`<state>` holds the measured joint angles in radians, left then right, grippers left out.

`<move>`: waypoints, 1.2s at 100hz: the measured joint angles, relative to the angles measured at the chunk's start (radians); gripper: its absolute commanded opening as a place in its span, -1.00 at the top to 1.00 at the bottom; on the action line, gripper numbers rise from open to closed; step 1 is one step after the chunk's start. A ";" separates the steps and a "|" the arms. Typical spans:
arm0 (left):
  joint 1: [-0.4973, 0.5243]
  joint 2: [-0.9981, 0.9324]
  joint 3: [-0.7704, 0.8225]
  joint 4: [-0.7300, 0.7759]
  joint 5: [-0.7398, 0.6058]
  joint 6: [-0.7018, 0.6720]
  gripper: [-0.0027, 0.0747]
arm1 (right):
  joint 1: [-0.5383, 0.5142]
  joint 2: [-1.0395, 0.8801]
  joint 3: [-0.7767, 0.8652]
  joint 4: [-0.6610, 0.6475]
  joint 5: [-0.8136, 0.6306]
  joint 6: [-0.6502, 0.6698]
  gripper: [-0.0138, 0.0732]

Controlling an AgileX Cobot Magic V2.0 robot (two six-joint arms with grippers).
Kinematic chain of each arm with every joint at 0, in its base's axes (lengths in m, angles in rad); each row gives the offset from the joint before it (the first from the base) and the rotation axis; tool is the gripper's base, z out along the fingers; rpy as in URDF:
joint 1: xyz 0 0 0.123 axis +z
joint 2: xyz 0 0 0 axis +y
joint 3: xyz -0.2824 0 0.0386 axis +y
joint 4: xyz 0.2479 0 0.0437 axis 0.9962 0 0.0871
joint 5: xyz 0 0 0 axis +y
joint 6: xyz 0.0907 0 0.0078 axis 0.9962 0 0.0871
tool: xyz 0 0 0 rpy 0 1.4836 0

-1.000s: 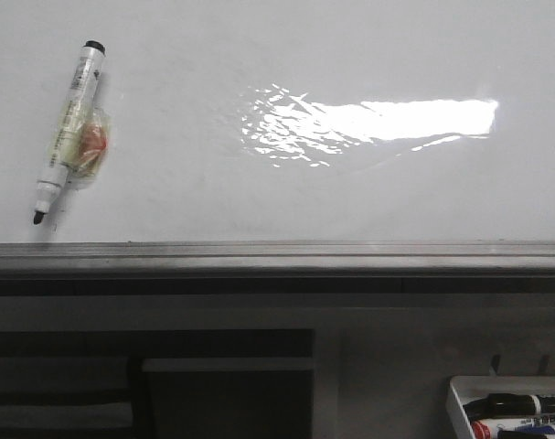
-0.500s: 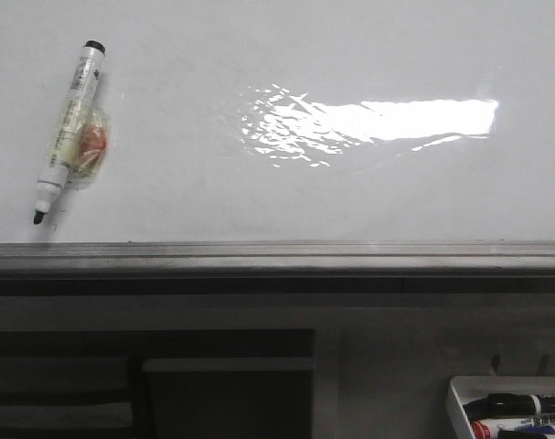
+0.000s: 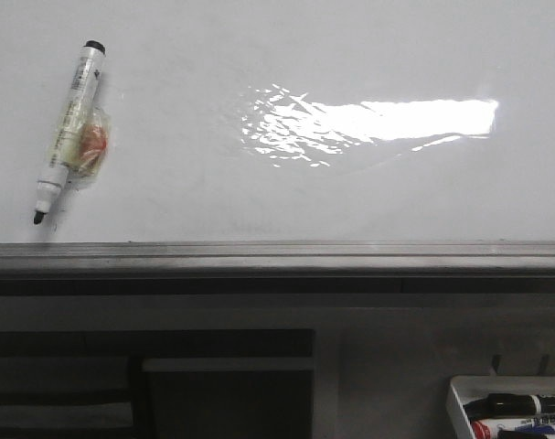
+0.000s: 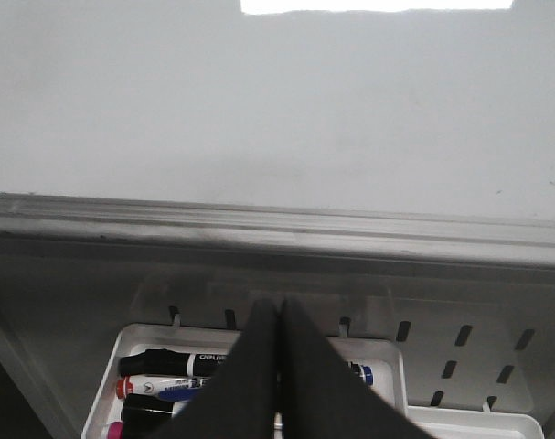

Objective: Write number 5 on whiteboard

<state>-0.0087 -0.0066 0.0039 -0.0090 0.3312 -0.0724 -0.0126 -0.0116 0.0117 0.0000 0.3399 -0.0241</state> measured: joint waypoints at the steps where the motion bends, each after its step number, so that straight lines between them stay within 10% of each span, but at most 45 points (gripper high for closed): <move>1: 0.000 0.000 0.000 0.000 0.000 0.000 0.98 | 0.000 0.000 0.000 0.000 0.000 0.000 0.82; 120: 0.000 0.206 -0.128 0.030 -0.108 0.000 0.98 | 0.000 0.247 0.004 0.077 -0.144 0.000 0.82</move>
<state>-0.0087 0.1996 -0.1243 0.0209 0.2234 -0.0724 -0.0126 0.2354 0.0154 0.0772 0.1958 -0.0241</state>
